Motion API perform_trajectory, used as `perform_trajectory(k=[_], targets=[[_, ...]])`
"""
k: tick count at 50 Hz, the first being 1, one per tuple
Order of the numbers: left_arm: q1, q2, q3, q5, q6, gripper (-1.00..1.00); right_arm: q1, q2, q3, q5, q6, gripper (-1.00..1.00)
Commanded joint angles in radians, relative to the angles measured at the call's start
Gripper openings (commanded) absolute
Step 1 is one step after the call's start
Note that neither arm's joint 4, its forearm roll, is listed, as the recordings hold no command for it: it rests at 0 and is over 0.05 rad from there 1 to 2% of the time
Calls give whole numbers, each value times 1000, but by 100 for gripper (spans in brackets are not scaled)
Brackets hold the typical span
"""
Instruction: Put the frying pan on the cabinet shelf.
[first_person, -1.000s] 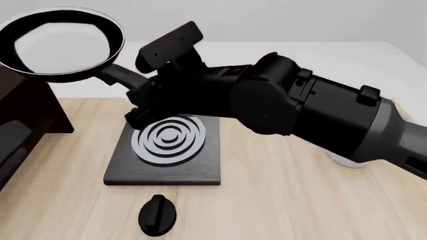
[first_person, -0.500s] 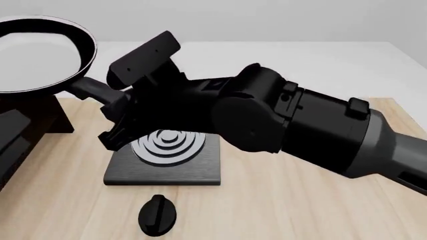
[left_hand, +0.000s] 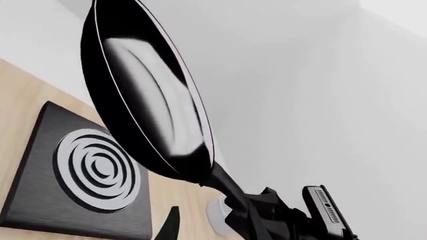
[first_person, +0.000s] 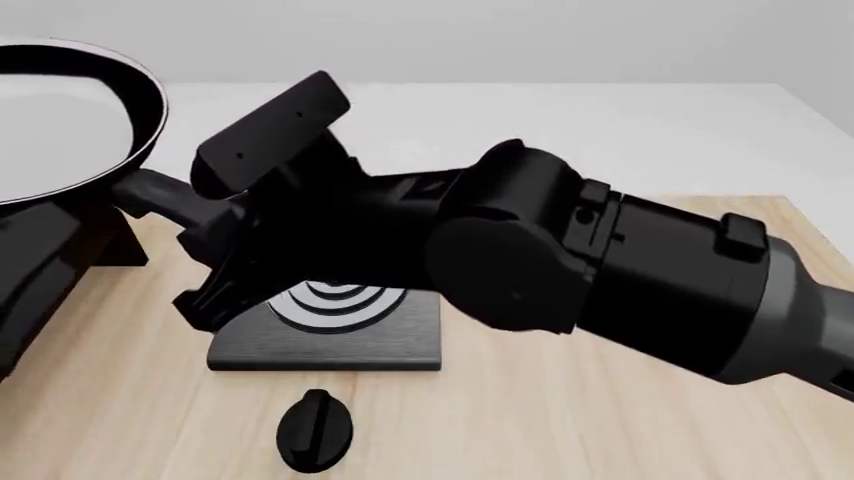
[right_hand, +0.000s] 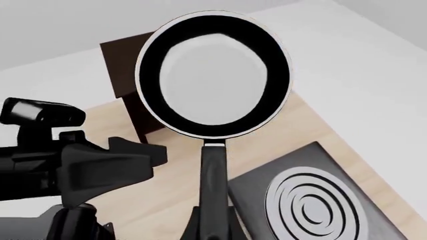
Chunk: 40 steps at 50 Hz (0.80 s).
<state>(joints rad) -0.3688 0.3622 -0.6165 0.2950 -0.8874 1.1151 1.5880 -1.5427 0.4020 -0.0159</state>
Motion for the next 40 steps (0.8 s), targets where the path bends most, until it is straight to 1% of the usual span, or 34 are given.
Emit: perform_trajectory(k=[1, 7, 11, 13, 15, 19, 23, 40], targets=[[15, 14, 23, -31, -11, 100, 19, -21, -27, -6, 21, -100], [-4, 18, 42, -47, -19, 100, 28, -23, -24, -9, 30, -100], [-15, 22, 37, -49, -29, 100, 32, -21, -19, -10, 32, -100], [-20, 26, 37, -54, -31, 100, 34, -16, -16, -8, 44, -100], [-25, 29, 38, -58, -32, 100, 35, -20, -11, -15, 41, -100], [-33, 36, 45, -72, -39, 100, 46, -20, -7, -17, 54, -100], [-45, 40, 54, -83, -48, 100, 52, -21, -8, -18, 53, -100], [-60, 56, 49, -102, -62, 100, 75, -29, 4, -21, 70, -100]])
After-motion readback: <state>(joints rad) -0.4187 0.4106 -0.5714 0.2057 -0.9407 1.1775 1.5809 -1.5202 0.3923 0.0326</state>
